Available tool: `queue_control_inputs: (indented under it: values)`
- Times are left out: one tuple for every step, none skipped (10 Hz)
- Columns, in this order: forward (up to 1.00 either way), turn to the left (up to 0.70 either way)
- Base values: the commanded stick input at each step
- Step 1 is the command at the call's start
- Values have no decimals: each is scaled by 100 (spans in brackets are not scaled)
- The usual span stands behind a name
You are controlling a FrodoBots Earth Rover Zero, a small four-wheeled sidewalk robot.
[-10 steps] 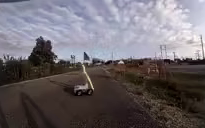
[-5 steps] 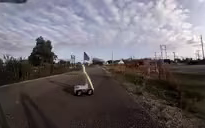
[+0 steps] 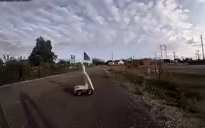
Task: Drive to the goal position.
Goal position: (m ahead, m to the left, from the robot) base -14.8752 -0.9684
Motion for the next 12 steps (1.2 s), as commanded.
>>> queue_control_inputs:
  values:
    - [-6,0]
    - [0,0]
    - [0,0]
    - [0,0]
    - [0,0]
    - [0,0]
    - [0,0]
    - [0,0]
    - [0,0]
    - [0,0]
    - [-3,0]
    - [-4,0]
